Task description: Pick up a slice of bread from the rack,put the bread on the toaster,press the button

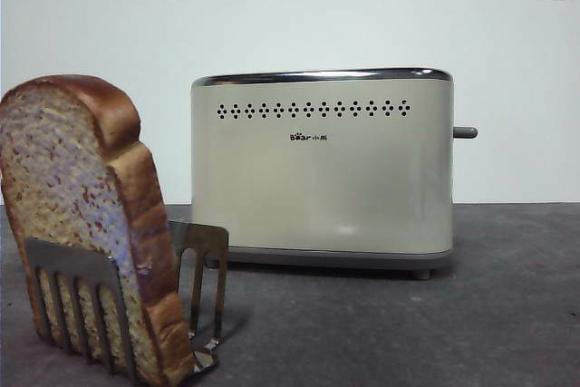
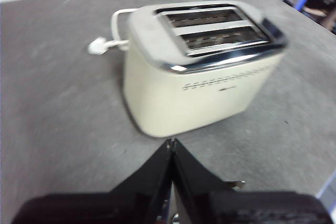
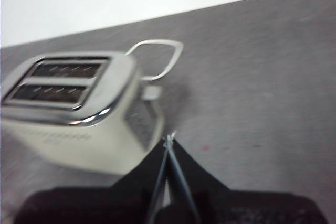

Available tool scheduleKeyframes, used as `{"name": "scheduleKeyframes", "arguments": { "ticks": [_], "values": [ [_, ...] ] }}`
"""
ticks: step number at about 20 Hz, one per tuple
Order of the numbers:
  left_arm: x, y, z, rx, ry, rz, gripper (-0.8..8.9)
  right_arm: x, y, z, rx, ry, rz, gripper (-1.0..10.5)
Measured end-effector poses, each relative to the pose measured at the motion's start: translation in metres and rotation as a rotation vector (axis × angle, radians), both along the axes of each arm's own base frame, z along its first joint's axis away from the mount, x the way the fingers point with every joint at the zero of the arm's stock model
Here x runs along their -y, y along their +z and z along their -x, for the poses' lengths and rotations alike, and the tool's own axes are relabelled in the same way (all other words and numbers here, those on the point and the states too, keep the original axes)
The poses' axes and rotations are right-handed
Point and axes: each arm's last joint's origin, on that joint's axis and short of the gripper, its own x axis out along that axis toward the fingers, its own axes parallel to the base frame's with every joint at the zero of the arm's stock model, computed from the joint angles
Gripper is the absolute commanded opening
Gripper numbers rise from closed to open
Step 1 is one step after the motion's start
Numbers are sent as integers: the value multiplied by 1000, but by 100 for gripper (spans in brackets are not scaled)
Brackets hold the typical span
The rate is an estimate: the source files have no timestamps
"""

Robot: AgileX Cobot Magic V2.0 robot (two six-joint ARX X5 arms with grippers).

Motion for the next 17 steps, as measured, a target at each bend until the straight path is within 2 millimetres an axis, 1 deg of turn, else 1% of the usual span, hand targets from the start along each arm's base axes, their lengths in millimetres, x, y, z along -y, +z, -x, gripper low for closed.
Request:
{"name": "scheduleKeyframes", "arguments": {
  "ticks": [4,7,11,14,15,17],
  "values": [
    [16,5,-2,32,-162,-69,-3,-4,5,-17,-48,124,-24,0],
    [29,4,-5,29,-292,-151,-1,-6,7,-28,-77,201,-33,0],
    [49,-4,-6,16,-455,-343,0,-7,8,-40,-107,245,-24,-1],
    [63,-4,-2,48,-556,-499,14,-7,7,-46,-124,248,-21,-1],
    [68,-2,0,80,-588,-561,66,-7,7,-47,-130,248,-20,-1],
    [78,2,4,133,-651,-697,280,-7,6,-49,-136,252,-16,-2]
  ]
}}
